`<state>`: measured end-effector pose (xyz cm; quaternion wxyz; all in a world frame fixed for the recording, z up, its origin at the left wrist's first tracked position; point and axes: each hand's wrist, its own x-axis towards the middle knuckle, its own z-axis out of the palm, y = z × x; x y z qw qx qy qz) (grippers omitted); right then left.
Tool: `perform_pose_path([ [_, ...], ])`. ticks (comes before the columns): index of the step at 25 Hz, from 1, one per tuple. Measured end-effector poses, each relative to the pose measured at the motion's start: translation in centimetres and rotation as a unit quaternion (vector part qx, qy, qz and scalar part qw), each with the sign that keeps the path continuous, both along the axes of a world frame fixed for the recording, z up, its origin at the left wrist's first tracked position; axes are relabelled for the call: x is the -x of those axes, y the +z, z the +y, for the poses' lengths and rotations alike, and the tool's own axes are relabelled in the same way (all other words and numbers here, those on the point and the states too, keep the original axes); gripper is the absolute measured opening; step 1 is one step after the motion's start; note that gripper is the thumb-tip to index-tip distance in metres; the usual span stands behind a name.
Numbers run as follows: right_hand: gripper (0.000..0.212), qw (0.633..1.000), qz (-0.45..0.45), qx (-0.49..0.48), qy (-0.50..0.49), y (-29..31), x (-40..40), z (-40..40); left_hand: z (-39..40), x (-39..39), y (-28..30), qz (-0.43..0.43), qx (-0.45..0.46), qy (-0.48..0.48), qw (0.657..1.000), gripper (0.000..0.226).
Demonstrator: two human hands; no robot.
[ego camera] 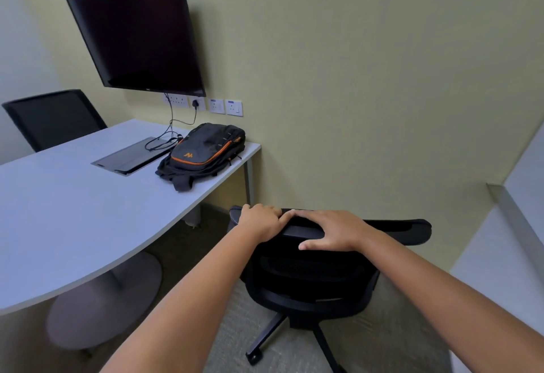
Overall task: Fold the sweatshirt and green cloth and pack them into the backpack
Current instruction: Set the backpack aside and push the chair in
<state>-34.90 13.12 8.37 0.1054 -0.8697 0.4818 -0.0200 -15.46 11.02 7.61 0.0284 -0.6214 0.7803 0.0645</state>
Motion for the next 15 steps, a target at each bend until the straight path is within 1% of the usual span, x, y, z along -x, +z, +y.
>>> perform_pose_path([
  [2,0.071,1.0,0.005,0.025,0.007,0.0,-0.3,2.2,3.1,-0.4,0.0,0.004,0.001,0.011,1.0,0.067],
  [4,0.072,0.998,0.013,0.053,0.006,-0.1,-0.3,4.3,6.2,-0.6,0.0,0.005,0.007,0.016,1.0,0.068],
  [8,0.089,0.997,0.024,0.077,0.019,-0.1,0.8,7.5,11.8,0.1,0.2,0.016,0.018,0.036,0.999,0.069],
  [11,0.096,0.996,0.039,0.074,0.037,0.0,2.4,8.1,14.8,1.2,-0.1,0.053,0.048,0.042,0.997,0.069],
  [12,0.096,0.996,0.043,0.069,0.039,0.1,3.0,8.1,15.4,1.4,-0.2,0.061,0.054,0.037,0.996,0.073],
  [14,0.094,0.997,0.041,0.053,0.034,0.2,4.5,7.8,16.1,1.9,-0.4,0.064,0.063,0.021,0.996,0.093],
  [15,0.097,0.998,0.035,0.045,0.032,0.2,5.3,7.6,16.2,2.2,-0.3,0.064,0.065,0.014,0.996,0.102],
])
